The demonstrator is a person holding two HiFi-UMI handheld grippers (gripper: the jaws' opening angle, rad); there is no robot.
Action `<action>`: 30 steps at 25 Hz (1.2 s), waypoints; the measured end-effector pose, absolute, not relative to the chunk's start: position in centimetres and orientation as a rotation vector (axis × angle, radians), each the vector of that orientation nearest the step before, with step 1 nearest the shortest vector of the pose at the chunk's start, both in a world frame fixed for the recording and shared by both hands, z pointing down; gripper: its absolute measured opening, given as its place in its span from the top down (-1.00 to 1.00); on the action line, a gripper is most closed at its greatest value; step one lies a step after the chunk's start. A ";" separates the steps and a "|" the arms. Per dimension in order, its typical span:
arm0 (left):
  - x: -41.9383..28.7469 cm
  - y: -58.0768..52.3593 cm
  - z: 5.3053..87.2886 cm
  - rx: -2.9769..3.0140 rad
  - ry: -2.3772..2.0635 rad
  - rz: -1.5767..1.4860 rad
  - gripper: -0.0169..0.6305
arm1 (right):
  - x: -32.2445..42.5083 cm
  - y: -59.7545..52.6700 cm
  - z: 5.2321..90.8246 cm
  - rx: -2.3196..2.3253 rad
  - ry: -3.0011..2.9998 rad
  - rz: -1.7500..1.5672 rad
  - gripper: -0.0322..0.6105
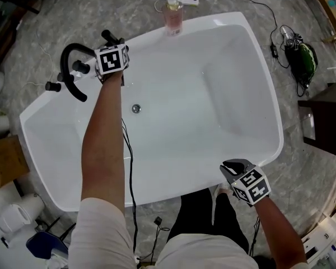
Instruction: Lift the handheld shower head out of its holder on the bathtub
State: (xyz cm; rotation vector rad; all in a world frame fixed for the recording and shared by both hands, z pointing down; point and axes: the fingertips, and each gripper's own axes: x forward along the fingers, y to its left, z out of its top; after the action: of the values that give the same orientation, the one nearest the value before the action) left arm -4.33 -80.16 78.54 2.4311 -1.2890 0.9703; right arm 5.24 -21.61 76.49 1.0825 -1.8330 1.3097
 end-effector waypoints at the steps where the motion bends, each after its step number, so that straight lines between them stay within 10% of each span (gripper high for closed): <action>1: -4.3 -80.0 78.1 2.438 -1.293 0.966 0.51 | 5.2 -21.6 76.4 1.078 -1.832 1.307 0.71; 30: -4.7 -70.8 62.1 2.627 -1.289 0.924 0.52 | 3.8 -17.2 70.2 1.098 -1.932 1.245 0.74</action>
State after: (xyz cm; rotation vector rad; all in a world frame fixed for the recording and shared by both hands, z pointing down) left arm -4.68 -70.79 62.08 2.6273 -1.2890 0.9241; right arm 3.79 -17.15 70.23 1.0982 -1.9318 1.2449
